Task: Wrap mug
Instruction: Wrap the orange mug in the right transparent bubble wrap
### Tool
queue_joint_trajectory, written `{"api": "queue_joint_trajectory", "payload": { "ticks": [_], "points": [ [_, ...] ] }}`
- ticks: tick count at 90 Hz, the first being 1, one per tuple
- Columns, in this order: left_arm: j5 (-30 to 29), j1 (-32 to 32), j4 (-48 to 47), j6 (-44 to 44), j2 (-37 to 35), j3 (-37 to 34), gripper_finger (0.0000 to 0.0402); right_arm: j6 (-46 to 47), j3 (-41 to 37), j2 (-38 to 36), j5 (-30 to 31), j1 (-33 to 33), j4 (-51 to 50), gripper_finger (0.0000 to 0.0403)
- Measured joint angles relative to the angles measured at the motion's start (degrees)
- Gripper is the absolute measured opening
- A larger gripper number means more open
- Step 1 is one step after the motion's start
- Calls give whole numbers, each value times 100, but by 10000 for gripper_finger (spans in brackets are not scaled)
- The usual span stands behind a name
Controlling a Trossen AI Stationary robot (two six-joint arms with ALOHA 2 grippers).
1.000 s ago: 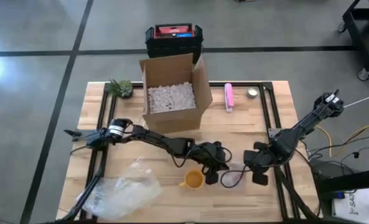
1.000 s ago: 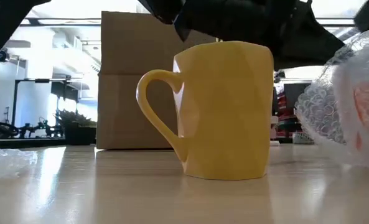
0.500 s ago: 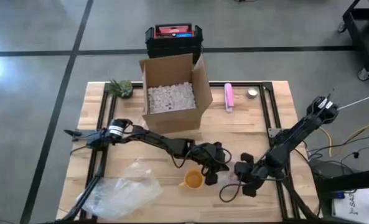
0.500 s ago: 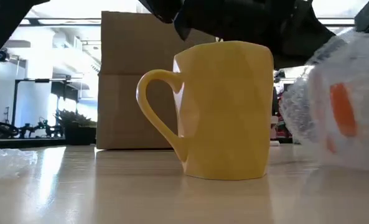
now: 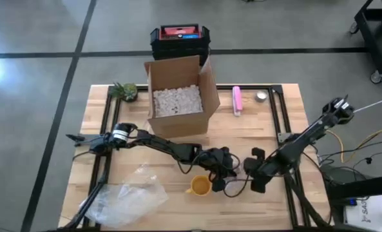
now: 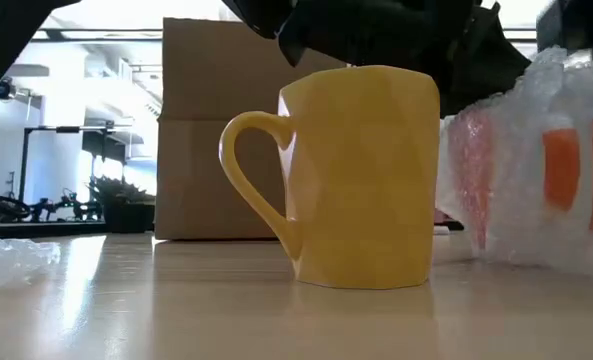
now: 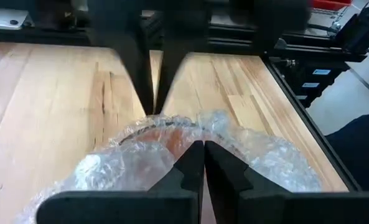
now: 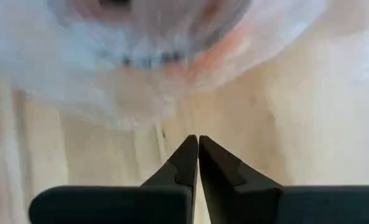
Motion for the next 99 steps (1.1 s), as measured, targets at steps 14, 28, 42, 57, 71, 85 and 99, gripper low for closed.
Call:
{"api": "queue_joint_trajectory", "payload": {
  "ticks": [14,28,42,57,71,85,99],
  "points": [
    [-116,0,-205,225,-173,1,0,-449,152,-412,958,-9,366,0],
    [-415,-11,-1001,354,-676,94,0,-830,144,-339,1287,-66,836,0],
    [-1251,-22,-1615,359,-1035,4,0,-1206,148,187,1302,-79,1506,0],
    [-1854,21,-2056,158,-1015,-75,0,-961,144,1014,1468,-162,1416,0],
    [-1856,26,-2264,-103,-797,-101,0,-879,177,1485,1554,-115,1707,0],
    [-1846,31,-1985,-158,-611,-115,0,-1117,162,1556,1517,-112,2109,0],
    [-1840,68,-1193,-95,-516,-118,0,-1412,139,1513,1511,-112,2317,0]
  ]
}}
